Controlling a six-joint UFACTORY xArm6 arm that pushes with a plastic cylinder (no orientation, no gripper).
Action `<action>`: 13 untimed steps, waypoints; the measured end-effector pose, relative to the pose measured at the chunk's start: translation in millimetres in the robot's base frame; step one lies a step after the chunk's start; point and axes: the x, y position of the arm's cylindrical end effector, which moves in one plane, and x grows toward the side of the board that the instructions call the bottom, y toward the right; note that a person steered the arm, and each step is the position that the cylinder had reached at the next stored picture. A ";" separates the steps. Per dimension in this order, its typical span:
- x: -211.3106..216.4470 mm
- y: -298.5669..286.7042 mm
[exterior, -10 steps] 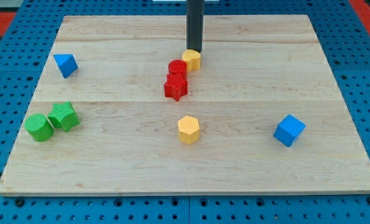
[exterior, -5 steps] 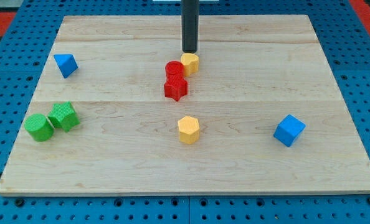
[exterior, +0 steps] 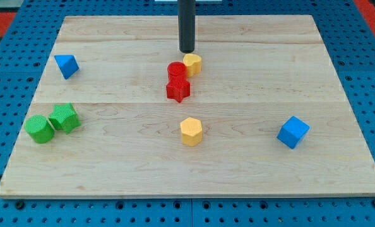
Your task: Move the green blocks towards center left side of board
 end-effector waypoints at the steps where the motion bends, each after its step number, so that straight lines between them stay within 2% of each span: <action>1: -1.1 -0.2; 4: -10.0 -5.2; 5: 10.8 -66.9; 7: 99.6 -133.7; 9: 140.2 -274.8; 10: 151.8 -298.5; 12: 201.9 -287.8; 13: 210.7 -289.9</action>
